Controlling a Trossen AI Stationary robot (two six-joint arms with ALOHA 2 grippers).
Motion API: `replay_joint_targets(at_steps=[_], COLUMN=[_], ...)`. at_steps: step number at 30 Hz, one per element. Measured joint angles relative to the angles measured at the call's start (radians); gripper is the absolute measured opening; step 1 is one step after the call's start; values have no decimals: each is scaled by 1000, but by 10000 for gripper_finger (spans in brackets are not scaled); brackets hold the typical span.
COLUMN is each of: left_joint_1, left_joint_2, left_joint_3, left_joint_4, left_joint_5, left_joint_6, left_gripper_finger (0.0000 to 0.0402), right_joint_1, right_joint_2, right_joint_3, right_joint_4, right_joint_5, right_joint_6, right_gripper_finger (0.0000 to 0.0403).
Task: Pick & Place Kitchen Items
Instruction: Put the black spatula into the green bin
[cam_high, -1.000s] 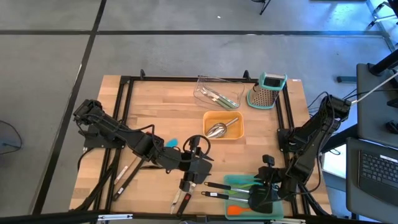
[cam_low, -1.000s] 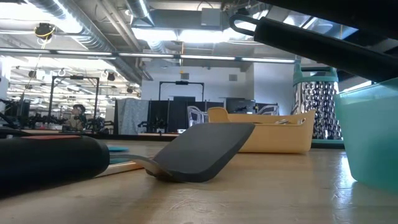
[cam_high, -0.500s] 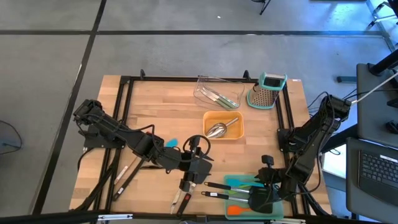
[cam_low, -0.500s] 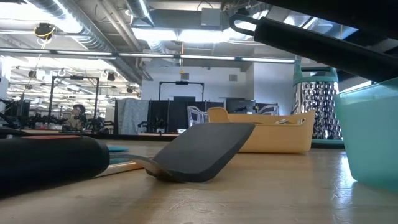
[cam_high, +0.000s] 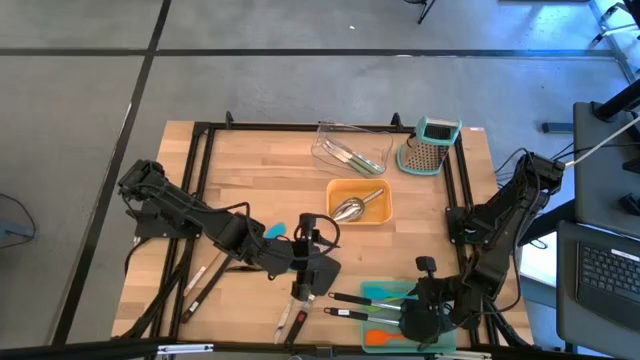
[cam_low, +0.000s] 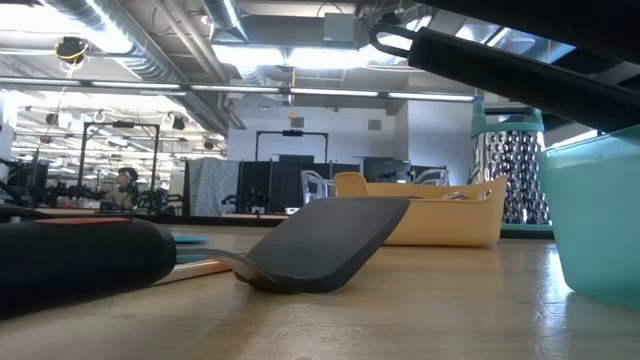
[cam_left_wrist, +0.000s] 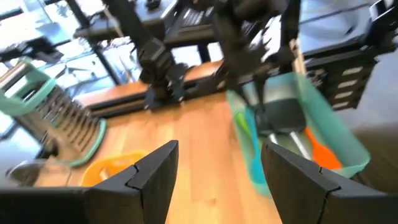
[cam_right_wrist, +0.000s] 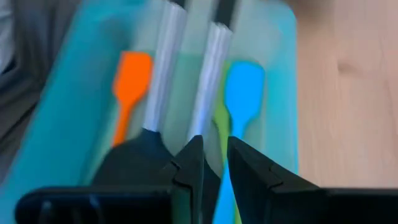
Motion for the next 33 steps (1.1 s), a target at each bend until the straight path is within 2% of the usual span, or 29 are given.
replay_joint_targets(at_steps=[6, 12, 16, 21, 26, 33], left_joint_1=[0, 0, 0, 0, 0, -27], left_joint_2=[0, 0, 0, 0, 0, 0], left_joint_3=[0, 0, 0, 0, 0, 0], left_joint_4=[-103, -226, -323, -478, -611, -646], left_joint_5=[-95, -132, -162, -191, -202, -236], left_joint_6=[-58, -161, -261, -464, -683, -775], left_gripper_finger=[224, 224, 224, 224, 224, 224], right_joint_1=[-37, -94, -143, -221, -319, -469], right_joint_2=[0, 0, 0, 0, 0, 0], right_joint_3=[111, 183, 191, 191, 191, 191], right_joint_4=[-8, -10, -13, -63, -74, -34], right_joint_5=[0, 34, 129, 214, 127, -120], right_joint_6=[-231, -479, -557, -554, -555, -753], right_gripper_finger=[75, 75, 75, 75, 75, 75])
